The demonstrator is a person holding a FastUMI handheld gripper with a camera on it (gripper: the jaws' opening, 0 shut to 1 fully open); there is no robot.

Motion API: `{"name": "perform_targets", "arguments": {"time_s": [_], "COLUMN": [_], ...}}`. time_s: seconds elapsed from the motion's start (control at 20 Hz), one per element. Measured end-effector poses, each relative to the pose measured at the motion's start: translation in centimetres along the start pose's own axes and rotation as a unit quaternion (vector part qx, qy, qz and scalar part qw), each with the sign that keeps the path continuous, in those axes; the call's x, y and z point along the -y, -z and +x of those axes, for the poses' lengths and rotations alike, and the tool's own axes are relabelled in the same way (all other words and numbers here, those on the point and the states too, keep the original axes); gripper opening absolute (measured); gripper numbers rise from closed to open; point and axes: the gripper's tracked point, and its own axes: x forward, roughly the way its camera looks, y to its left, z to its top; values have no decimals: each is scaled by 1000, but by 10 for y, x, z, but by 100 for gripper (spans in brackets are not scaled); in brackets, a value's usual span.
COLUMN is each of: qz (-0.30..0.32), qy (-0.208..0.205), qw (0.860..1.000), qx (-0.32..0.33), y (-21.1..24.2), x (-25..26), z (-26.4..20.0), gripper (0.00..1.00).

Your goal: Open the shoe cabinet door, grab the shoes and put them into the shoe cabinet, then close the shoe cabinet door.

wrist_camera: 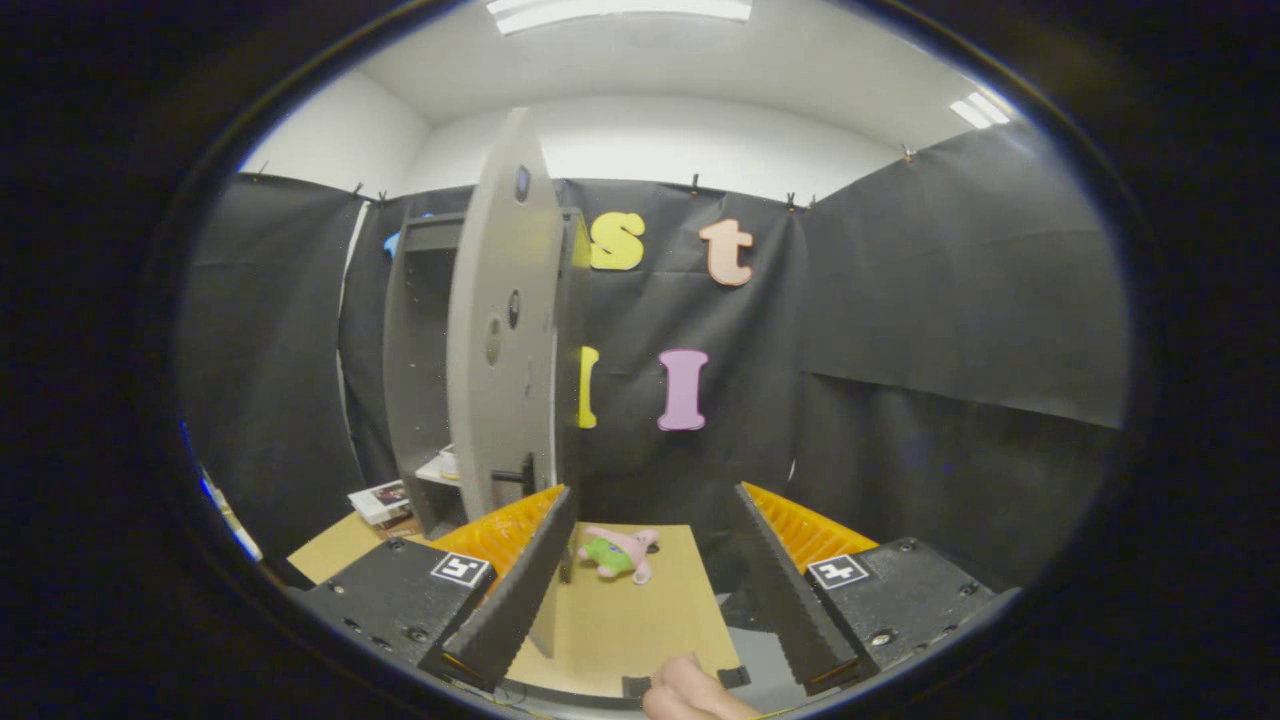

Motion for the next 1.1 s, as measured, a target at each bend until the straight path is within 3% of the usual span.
{"name": "perform_targets", "arguments": {"time_s": [0.4, 0.5, 0.75, 1.1], "qz": [5, 10, 12, -10], "qy": [-62, -57, -90, -74], "qw": [998, 998, 995, 996], "qx": [-27, -25, -48, -41], "y": [29, 32, 42, 36], "x": [-8, -8, -46, -73], "z": [79, 95, 117, 115], "gripper": [100, 100, 100, 95]}}
